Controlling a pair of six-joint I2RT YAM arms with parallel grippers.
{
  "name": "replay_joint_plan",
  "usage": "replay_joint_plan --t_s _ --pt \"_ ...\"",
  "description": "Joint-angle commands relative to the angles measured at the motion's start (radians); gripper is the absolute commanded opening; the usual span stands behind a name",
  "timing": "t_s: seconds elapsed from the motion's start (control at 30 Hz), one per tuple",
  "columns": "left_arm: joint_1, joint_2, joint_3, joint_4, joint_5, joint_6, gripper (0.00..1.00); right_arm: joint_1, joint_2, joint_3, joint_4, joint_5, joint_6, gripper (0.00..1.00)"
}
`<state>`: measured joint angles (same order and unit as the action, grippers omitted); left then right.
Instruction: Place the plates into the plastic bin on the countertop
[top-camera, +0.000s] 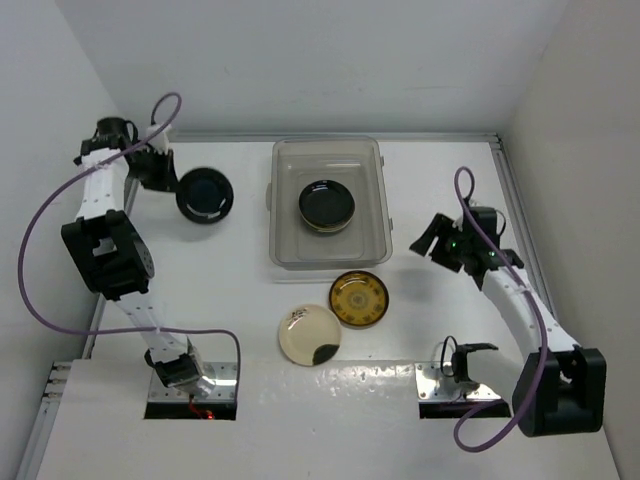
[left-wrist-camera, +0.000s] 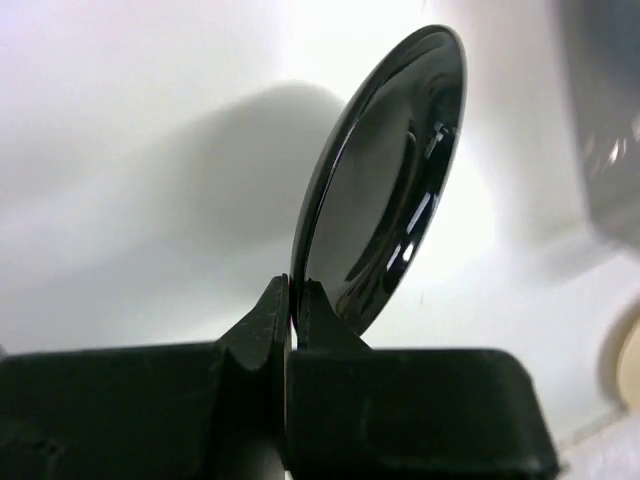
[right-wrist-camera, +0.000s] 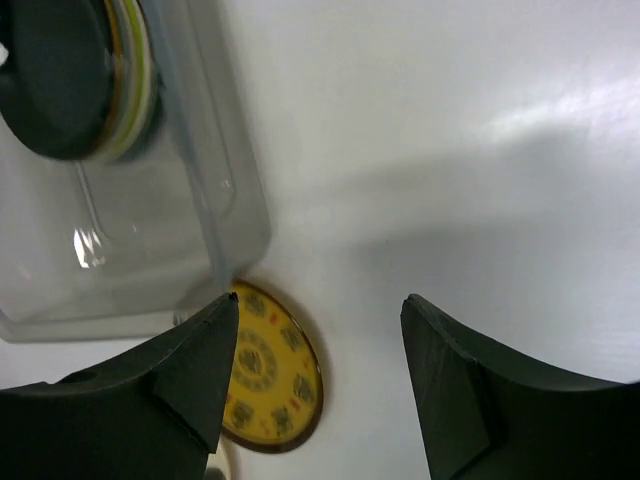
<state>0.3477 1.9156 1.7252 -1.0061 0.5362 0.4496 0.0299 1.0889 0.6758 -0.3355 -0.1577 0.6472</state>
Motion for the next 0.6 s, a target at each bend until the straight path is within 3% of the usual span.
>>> replay_joint_plan --t_s 0.0,0.13,0.2,0.4,0.57 --pt "-0.070 -0.088 0.141 0.099 0.152 -0.205 0.00 -0.002 -0.052 -0.129 0.038 -0.112 0.057 0.65" --pt "-0.196 -0.098 0.211 0.294 0.228 -0.389 0.00 0.018 -0.087 -0.333 0.194 -0.253 0.140 0.64" --pt "-0.298 -0.083 0.211 0.351 0.228 -0.436 0.00 0.079 -0.095 -0.370 0.288 -0.252 0.170 0.64" --pt "-0.505 0.093 0.260 0.374 0.150 -0.492 0.00 0.192 -0.040 -0.492 0.445 -0.186 0.247 0.60" --pt "-0.579 0.187 0.272 0.374 0.084 -0.496 0.00 0.248 0.067 -0.490 0.487 -0.154 0.261 0.54"
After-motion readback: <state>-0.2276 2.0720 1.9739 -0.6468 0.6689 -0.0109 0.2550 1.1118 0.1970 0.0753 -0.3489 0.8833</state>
